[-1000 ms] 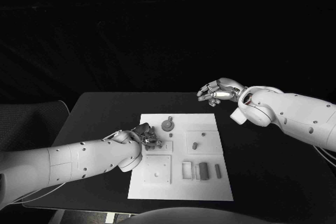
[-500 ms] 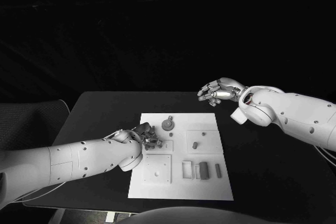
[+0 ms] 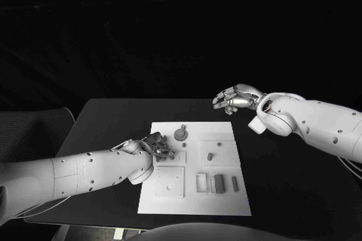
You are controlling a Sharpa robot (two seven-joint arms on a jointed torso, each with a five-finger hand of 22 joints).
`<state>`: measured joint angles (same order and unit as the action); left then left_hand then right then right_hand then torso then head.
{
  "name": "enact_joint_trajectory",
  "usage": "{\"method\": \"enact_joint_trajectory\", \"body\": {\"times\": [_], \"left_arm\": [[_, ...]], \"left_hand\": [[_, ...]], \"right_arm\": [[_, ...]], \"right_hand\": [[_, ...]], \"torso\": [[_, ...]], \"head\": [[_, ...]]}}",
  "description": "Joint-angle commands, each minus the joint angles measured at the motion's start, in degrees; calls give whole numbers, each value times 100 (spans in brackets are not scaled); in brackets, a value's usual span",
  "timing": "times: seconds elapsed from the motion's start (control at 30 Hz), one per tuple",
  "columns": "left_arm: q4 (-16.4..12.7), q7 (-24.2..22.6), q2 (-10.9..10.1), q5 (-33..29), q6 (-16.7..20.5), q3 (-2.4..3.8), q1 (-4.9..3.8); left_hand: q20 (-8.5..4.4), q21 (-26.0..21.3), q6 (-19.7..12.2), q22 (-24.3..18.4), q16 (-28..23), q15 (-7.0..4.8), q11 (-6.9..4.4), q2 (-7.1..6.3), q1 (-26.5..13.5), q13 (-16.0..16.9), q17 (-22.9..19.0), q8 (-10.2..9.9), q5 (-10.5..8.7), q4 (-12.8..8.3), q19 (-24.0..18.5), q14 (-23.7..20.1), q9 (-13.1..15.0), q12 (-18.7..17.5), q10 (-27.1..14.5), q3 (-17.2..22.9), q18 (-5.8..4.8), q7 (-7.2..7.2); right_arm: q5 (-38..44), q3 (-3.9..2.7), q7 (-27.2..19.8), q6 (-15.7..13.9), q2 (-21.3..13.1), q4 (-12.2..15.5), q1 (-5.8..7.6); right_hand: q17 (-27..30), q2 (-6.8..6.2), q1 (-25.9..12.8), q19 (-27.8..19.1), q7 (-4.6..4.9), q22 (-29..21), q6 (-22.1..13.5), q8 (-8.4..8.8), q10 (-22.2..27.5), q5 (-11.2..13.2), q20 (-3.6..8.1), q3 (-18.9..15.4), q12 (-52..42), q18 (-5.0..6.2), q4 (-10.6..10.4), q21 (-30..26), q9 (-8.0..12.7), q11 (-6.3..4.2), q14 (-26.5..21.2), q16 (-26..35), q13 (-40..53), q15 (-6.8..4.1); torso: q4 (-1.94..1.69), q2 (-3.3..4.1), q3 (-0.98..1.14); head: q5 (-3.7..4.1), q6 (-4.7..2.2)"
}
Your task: Assemble the parts on the task board
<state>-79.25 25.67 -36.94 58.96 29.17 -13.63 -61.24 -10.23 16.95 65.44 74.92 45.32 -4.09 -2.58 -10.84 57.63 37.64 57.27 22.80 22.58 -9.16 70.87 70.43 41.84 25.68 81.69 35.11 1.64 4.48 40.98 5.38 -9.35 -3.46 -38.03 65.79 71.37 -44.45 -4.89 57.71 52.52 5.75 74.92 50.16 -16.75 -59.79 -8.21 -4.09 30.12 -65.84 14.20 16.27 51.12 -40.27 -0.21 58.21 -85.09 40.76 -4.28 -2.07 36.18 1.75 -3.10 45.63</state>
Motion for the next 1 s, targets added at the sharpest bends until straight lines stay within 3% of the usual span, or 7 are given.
{"method": "enact_joint_trajectory", "body": {"times": [0.03, 0.17, 0.3, 0.53, 0.73, 1.0], "left_arm": [[0, 88, 30, 22, -44, -4, 6], [13, 126, 41, 48, 39, -4, 6], [16, 172, 51, 113, 160, -4, 6], [18, 219, 69, 118, 231, -4, 6], [25, 266, 86, 180, 222, -4, 6], [60, 312, 122, 234, 245, -4, 7]], "left_hand": [[2, 44, 513, 144, 50, -49, -113, 115, 28, 11, -16, 30, 19, -47, 38, -1, 18, 51, -51, -1, 59, -428], [-10, 145, 559, 146, 172, -62, -134, 180, 0, 19, -65, 94, 69, -110, 51, 14, 29, 138, -17, -12, 71, -457], [-31, 289, 602, 147, 337, -86, -162, 200, -46, 30, -133, 193, 349, -155, 72, 34, 44, 257, 12, -7, 84, -492], [-60, 477, 622, 144, 544, -118, -197, 254, -117, 33, -255, 333, 672, -256, 72, 42, 52, 415, 27, 6, 95, -527], [-79, 585, 632, 144, 657, -138, -217, 281, -170, 28, -337, 414, 812, -326, 83, 57, 50, 503, 43, 22, 101, -546], [-92, 659, 637, 142, 733, -152, -231, 287, -202, 18, -407, 472, 855, -364, 87, 69, 46, 562, 50, 38, 105, -559]], "right_arm": [[43, -1, -16, 74, 0, 14, -4], [43, -1, -11, 68, 0, 15, -4], [43, -1, -6, 66, 0, 14, -4], [43, -1, 6, 74, 0, 16, -4], [43, 0, 10, 80, -2, 25, -4], [43, 0, 12, 81, -6, 33, -5]], "right_hand": [[5, 63, 2, 25, 207, 30, 264, 22, 942, 6, -11, -19, 32, 80, 2, -33, 8, 191, -22, 34, -6, 5], [6, 65, 1, 24, 207, 30, 264, 23, 942, 6, -12, -19, 32, 80, 2, -34, 9, 191, -22, 34, -7, 5], [6, 67, -5, 24, 208, 30, 264, 26, 942, 6, -12, -21, 32, 80, 0, -35, 11, 192, -23, 35, -9, 6], [7, 69, -12, 24, 208, 30, 263, 29, 942, 6, -13, -22, 32, 80, -2, -36, 14, 192, -23, 35, -11, 6], [8, 70, -20, 24, 209, 31, 263, 32, 941, 6, -14, -24, 32, 80, -5, -37, 16, 193, -23, 36, -13, 7], [9, 71, -26, 24, 210, 31, 262, 35, 941, 6, -15, -25, 32, 80, -6, -38, 18, 193, -24, 36, -15, 7]], "torso": [[-2, 1, 0], [-2, 3, 0], [0, 3, 0], [-1, 5, 1], [-1, 5, -1], [-4, 8, -3]], "head": [[-2, -3], [-5, -4], [-11, 1], [-11, -6], [-22, -12], [-4, -22]]}}
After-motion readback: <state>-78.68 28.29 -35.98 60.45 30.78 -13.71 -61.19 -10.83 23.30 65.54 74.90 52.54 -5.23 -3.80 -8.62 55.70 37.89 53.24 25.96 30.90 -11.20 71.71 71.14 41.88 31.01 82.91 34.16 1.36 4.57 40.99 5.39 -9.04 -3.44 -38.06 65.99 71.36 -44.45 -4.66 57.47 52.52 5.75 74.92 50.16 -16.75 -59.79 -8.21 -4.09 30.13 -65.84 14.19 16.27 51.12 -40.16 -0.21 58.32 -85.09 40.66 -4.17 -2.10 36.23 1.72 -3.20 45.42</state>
